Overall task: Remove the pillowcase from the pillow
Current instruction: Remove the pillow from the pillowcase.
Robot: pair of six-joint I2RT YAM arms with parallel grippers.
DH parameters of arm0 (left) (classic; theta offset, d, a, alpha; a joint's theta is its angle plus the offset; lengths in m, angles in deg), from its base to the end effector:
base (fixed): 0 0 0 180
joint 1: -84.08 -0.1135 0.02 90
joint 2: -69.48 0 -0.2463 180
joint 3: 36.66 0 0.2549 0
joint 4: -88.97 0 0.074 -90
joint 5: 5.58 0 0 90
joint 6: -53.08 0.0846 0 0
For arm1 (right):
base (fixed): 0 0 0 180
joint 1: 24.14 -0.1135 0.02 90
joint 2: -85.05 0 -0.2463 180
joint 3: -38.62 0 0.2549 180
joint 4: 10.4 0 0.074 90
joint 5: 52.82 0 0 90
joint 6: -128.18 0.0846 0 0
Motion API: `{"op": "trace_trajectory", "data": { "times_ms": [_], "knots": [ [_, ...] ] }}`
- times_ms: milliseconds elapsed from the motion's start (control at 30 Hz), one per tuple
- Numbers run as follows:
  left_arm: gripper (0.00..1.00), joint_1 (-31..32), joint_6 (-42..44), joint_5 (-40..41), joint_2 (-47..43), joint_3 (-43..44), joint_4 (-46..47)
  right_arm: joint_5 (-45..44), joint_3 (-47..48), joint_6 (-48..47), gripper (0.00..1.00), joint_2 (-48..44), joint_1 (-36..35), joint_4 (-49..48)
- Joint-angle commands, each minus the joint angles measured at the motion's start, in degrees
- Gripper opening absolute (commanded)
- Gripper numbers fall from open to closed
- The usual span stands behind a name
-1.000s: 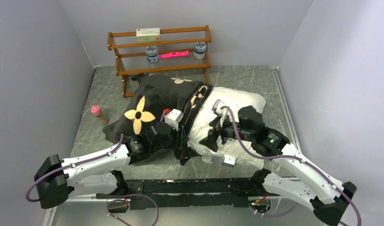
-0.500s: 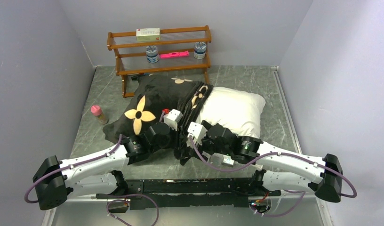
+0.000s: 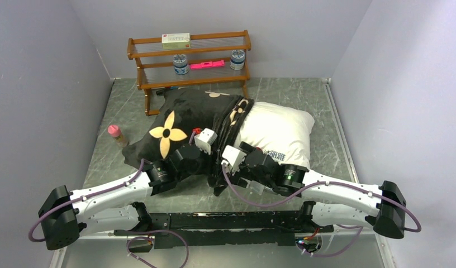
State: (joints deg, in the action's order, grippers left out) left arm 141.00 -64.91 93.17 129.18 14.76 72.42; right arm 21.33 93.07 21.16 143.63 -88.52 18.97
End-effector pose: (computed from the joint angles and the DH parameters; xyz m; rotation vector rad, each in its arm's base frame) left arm 0.1696 -0.2368 0.2233 0.4225 2.0464 -0.7826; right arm 0.1399 0.2383 0.2196 -1.2684 1.7190 0.1881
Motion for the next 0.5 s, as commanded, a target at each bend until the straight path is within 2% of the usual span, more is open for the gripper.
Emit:
{"op": "trace_trajectory", "data": {
  "times_ms": [0,133,267,400,467],
  "knots": [
    [0.63,-0.71,0.78,0.60,-1.75,-1.23,1.77,-7.48,-1.83,0.54,0.90,2.81,1.11,0.94],
    [0.65,-0.64,-0.14,-0.70,-1.08,-1.59,1.83,-8.29,-1.96,1.95,0.79,3.18,1.13,-0.10],
    [0.66,-0.64,-1.47,0.71,-0.06,-1.63,0.81,-7.20,-1.99,3.19,0.63,1.82,1.25,-0.75],
    [0.66,-0.59,-2.58,2.88,-0.83,-2.23,1.43,-8.05,-2.32,4.15,0.37,-0.11,1.27,-1.19],
    [0.66,-0.59,-2.48,2.83,-0.55,-1.86,1.34,-9.60,-2.40,4.46,0.16,-0.93,1.26,-1.24]
  ]
}}
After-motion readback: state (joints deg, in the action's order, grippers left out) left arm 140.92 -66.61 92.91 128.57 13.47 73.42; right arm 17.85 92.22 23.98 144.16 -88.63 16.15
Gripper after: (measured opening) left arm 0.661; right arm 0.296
